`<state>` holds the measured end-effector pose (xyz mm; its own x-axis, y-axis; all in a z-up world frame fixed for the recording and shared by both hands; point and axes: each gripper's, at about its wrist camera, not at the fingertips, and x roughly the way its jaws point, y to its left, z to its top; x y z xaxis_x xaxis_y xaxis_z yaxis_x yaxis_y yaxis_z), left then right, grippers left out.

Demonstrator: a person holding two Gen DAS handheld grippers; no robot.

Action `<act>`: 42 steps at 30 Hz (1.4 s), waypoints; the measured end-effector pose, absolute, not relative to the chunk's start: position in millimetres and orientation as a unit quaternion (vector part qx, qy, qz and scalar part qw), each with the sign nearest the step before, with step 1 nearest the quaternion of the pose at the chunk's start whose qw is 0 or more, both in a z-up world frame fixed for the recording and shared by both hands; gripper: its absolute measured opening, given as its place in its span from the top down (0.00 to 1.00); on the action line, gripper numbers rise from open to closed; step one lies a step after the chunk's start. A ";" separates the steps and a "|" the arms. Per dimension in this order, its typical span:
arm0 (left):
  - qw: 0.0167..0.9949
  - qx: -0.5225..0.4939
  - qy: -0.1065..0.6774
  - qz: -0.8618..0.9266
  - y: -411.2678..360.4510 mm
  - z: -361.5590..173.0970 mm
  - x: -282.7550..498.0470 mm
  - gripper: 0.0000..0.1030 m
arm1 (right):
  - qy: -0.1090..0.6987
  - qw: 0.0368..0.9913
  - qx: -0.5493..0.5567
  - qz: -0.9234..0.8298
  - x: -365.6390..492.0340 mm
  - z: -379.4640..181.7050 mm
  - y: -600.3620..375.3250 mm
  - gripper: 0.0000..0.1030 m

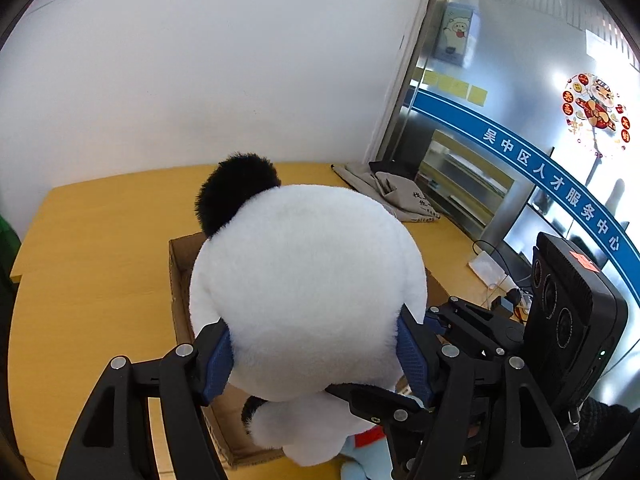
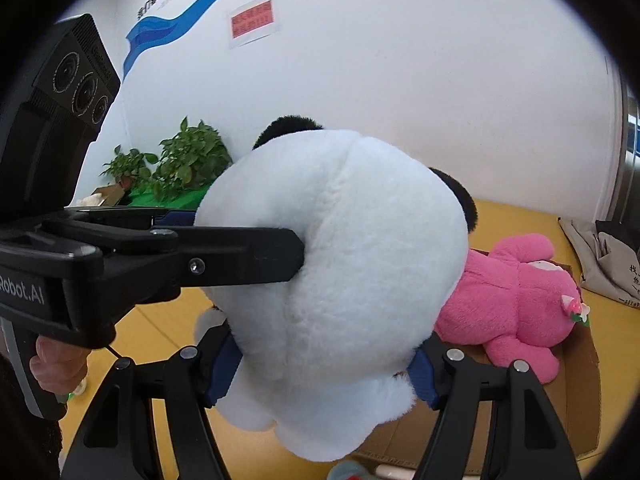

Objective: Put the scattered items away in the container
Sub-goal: 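Lower the panda into the box beside the pink bear and open both grippers, then withdraw both grippers and move them over the blue plush with red headband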

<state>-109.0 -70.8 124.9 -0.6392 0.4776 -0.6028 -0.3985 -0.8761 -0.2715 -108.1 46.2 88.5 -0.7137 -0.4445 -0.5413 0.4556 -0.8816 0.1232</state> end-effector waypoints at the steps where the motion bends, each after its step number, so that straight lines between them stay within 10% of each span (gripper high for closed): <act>1: 0.237 -0.356 -0.062 0.902 -70.2 118.2 -117.6 0.28 | 0.004 0.239 0.299 -0.924 -121.2 81.6 47.9 0.32; 18: 0.181 -0.481 -0.087 0.853 -100.9 -11.7 -183.1 0.15 | -0.009 0.222 0.482 -0.848 -191.2 -41.7 8.7 0.23; 42: 0.093 -0.302 -0.063 0.947 -31.9 97.7 -46.0 0.00 | 0.034 0.027 0.354 -0.934 -80.8 49.7 179.9 0.09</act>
<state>-46.0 -31.9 97.7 -0.8003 0.2147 -0.5598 -0.1386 -0.9746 -0.1757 -80.8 179.9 49.7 -0.7479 -0.0270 -0.6632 0.0753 -0.9962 -0.0445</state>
